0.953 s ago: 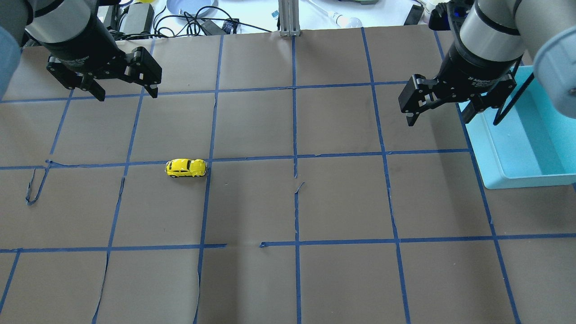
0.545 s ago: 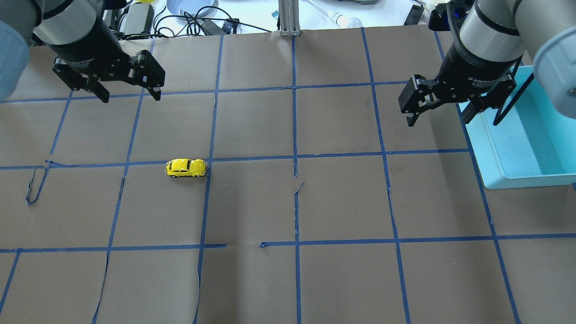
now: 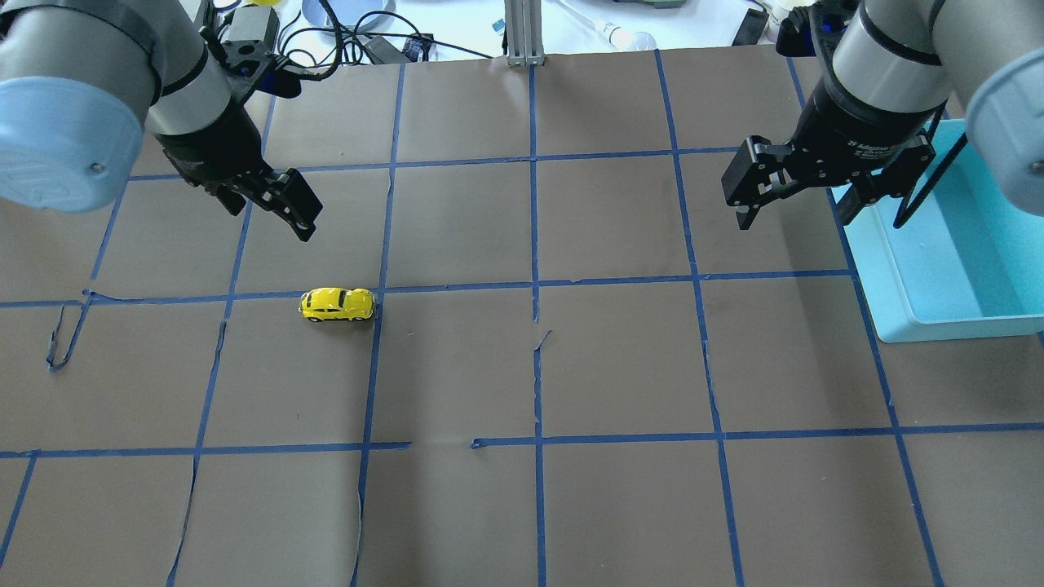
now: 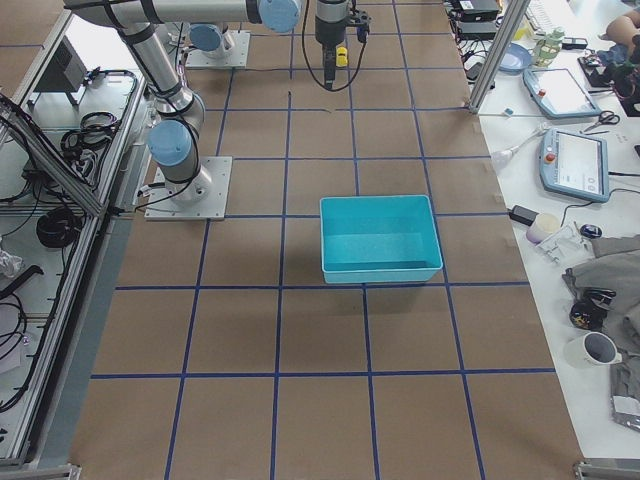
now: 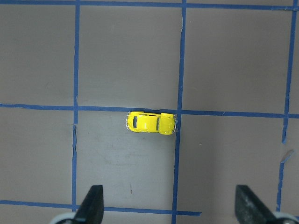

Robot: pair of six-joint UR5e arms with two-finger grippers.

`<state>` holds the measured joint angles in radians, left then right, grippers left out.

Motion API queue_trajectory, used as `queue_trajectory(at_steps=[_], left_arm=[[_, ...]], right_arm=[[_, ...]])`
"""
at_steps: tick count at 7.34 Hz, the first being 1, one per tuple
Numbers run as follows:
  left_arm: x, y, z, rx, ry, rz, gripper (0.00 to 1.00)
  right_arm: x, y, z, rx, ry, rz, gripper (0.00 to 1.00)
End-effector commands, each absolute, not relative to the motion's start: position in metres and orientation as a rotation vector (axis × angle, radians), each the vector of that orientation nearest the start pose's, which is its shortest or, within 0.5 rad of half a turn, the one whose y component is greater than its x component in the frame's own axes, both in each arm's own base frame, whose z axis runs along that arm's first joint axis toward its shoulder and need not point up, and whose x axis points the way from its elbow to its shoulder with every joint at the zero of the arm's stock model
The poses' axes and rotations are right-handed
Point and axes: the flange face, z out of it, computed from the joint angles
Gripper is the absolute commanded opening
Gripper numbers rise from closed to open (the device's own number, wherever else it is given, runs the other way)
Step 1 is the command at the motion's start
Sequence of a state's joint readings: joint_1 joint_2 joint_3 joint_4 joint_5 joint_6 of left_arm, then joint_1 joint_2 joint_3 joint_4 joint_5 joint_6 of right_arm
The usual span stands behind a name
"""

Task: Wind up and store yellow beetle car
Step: 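Lower the left gripper down over the yellow beetle car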

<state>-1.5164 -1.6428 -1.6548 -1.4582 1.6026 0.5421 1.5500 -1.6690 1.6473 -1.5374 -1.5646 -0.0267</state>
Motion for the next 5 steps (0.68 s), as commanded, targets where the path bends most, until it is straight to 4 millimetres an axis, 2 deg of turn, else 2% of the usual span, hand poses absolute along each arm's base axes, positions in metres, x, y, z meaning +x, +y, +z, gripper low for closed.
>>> queue_trajectory(at_steps=[1,2,5], left_arm=[[-0.100,-0.527,0.380,1.150,2.931,0.161,1.00],[-0.100,-0.525,0.354,1.393,2.851,0.221,0.97],[-0.100,-0.515,0.272,1.850,2.546,0.127,0.96]], right_arm=[[0.124,-0.452,0.493,-0.005,3.134,0.017,1.00],[0.124,-0.451,0.494,-0.002,3.134,0.014,1.00],[0.125,-0.452,0.493,-0.005,3.134,0.017,1.00]])
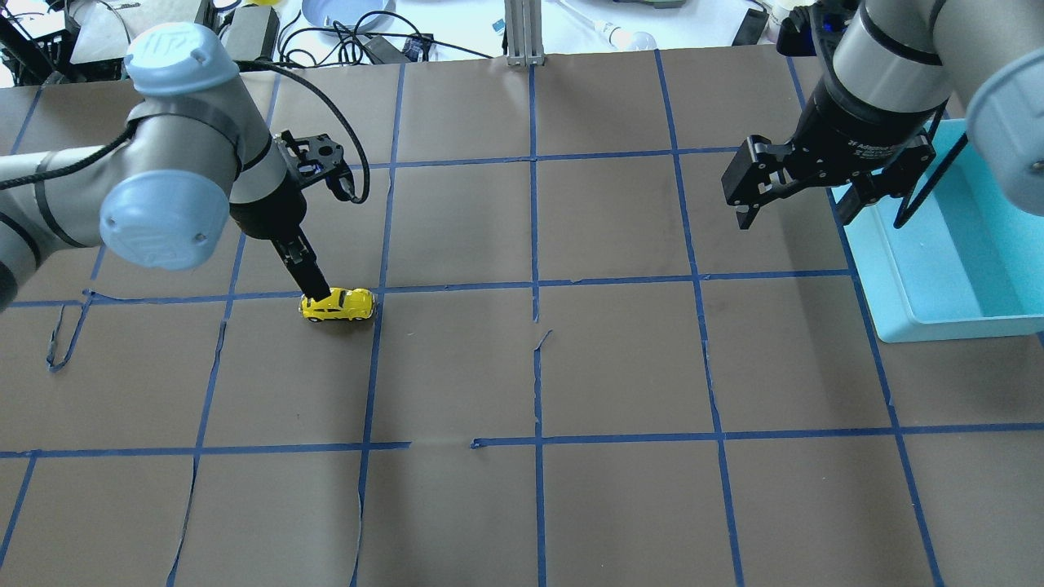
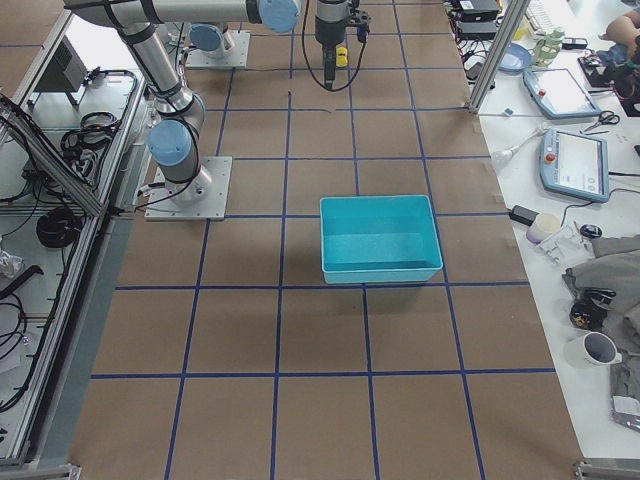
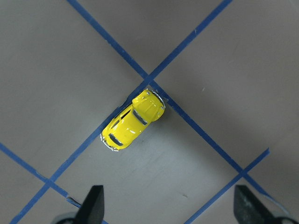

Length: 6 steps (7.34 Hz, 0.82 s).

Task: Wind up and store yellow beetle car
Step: 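Lower the left gripper down over the yellow beetle car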

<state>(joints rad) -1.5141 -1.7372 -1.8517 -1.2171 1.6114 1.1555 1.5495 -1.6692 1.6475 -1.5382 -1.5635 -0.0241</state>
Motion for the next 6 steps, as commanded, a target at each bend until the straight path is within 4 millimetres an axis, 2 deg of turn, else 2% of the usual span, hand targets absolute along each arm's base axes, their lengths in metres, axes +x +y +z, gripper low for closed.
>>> queue_trajectory(at_steps=[1,2,4,5,6], left_arm=[[-0.100,-0.516,0.261,1.987,2.451,0.133,0.96],[-0.099,-0.518,0.255,2.117,2.339,0.127,0.96],[-0.098,-0.523,0.235,2.155,2.276,0.094,0.96],[-0.093,-0.524,0.225,2.204,2.202,0.067,0.94],[-0.081,-0.530,0.216,2.195,2.205,0.052,0.94]], right_arm=[[0.124,-0.452,0.493,-0.007,3.134,0.017,1.00],[0.124,-0.452,0.494,-0.007,3.134,0.014,1.00],[0.124,-0.452,0.494,-0.007,3.134,0.014,1.00],[0.124,-0.452,0.494,-0.010,3.134,0.014,1.00],[0.124,-0.452,0.494,-0.010,3.134,0.014,1.00]])
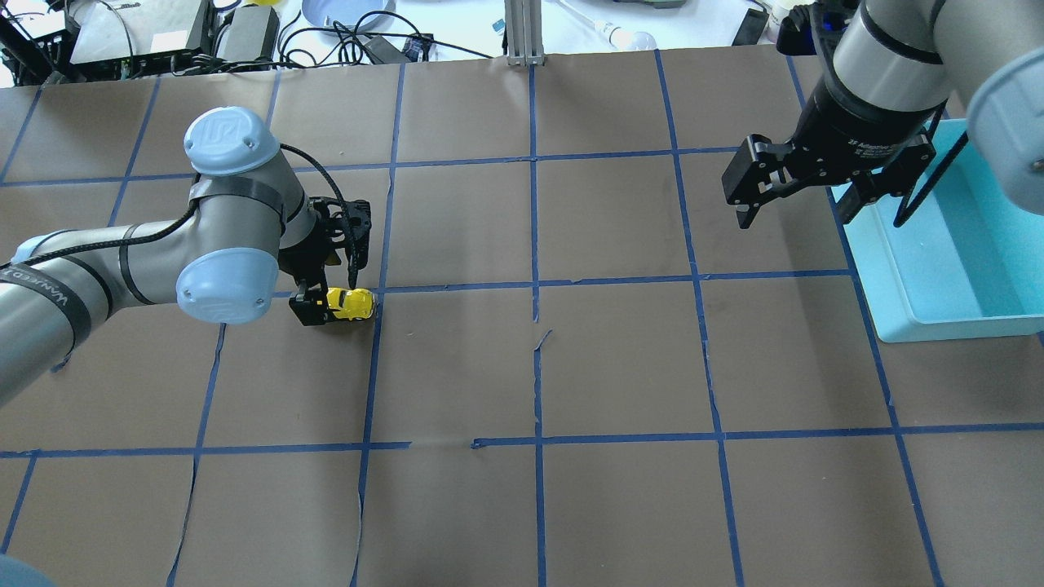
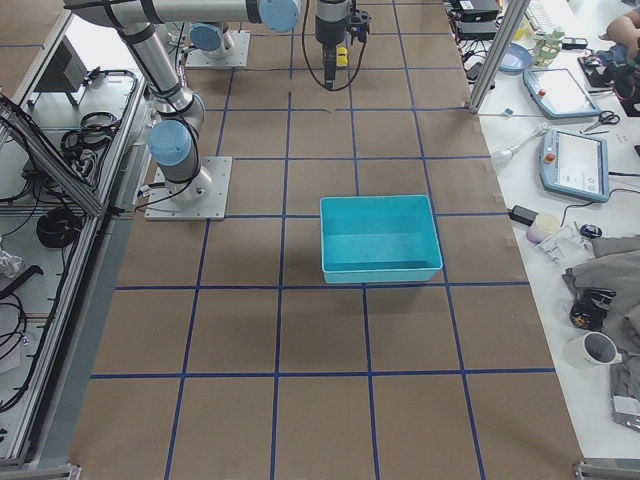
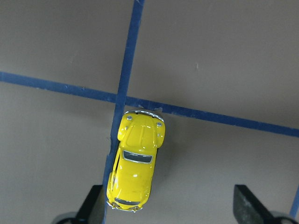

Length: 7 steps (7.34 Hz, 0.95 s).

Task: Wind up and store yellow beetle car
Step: 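Close the left gripper on the yellow car's body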

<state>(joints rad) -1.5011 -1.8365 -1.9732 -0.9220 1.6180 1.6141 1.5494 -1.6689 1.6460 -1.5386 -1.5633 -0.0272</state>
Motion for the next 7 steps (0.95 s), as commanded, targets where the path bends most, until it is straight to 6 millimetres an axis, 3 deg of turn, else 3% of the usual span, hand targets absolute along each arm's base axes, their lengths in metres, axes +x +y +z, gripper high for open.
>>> queue_trajectory(at_steps=[1,6,7], left_arm=[[-0.075,-0.534,0.210,2.189,2.216,0.056,0.93],[-0.076,-0.533,0.191,2.206,2.229,0.066,0.87],[-0.076,-0.533,0.191,2.213,2.226,0.065,0.74]], right_arm=[[0.124,-0.451,0.495,-0.012,3.135,0.012,1.00],[0.124,-0.451,0.495,-0.019,3.135,0.014,1.00],[0.125,-0.451,0.495,-0.022,3.135,0.014,1.00]])
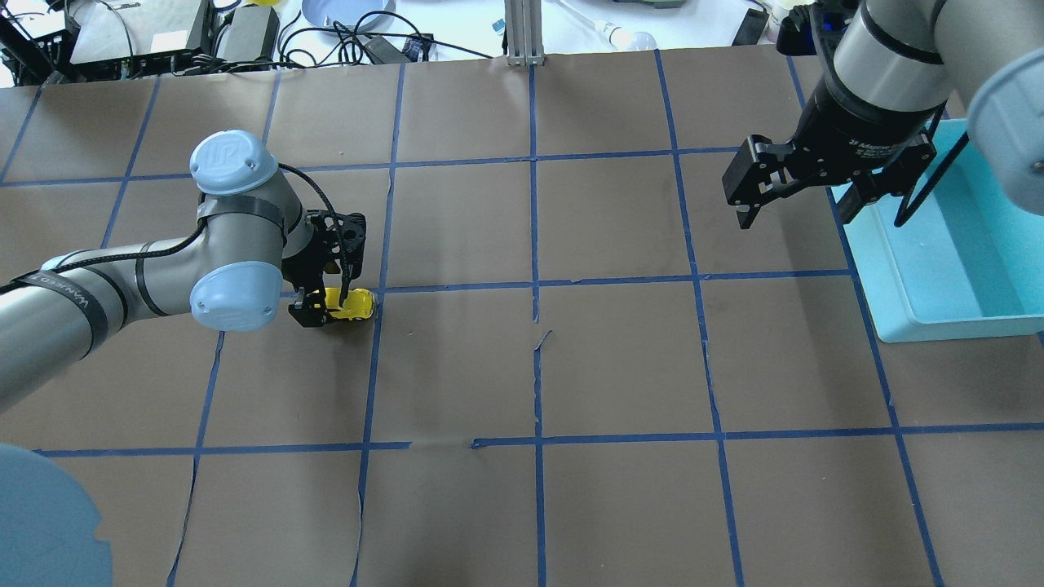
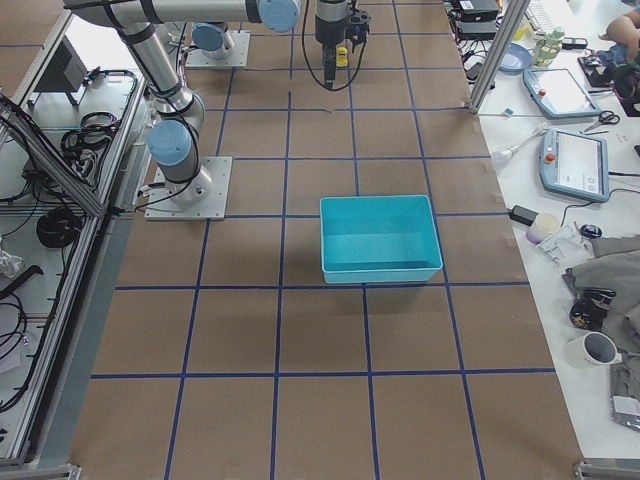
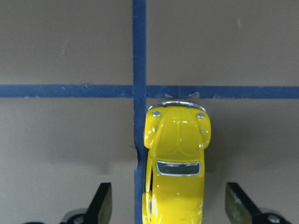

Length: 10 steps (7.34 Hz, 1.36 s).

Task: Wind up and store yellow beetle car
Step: 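Close the left gripper on the yellow car's body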

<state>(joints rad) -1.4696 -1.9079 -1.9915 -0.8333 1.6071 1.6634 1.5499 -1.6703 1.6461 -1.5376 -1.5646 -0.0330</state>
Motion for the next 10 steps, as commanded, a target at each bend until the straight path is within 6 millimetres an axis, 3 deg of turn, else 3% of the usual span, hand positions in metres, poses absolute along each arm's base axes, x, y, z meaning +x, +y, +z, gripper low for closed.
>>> queue_trajectory(at_steps=[1,3,4,5,8,10], left_arm=[[-0.076,-0.534,0.191,2.215,2.224,0.065,0.67],[-0.076,-0.533,0.188,2.217,2.226,0.073,0.54],[-0.075,-0.534,0.187,2.219,2.225,0.073,0.42],[-0.064,-0.535,0.189,2.206,2.239,0.073,0.37],[-0.017,-0.538,0.191,2.183,2.266,0.073,0.37],[-0.001,-0.533,0.187,2.235,2.224,0.080,0.38]], right_arm=[[0.125,-0.451,0.495,-0.022,3.137,0.014,1.00],[0.124,-0.451,0.494,-0.019,3.135,0.014,1.00],[0.125,-0.451,0.495,-0.019,3.135,0.012,1.00],[0.125,-0.451,0.495,-0.019,3.135,0.012,1.00],[0.125,-0.452,0.493,-0.024,3.135,0.017,1.00],[0.125,-0.454,0.491,-0.022,3.130,0.021,1.00]])
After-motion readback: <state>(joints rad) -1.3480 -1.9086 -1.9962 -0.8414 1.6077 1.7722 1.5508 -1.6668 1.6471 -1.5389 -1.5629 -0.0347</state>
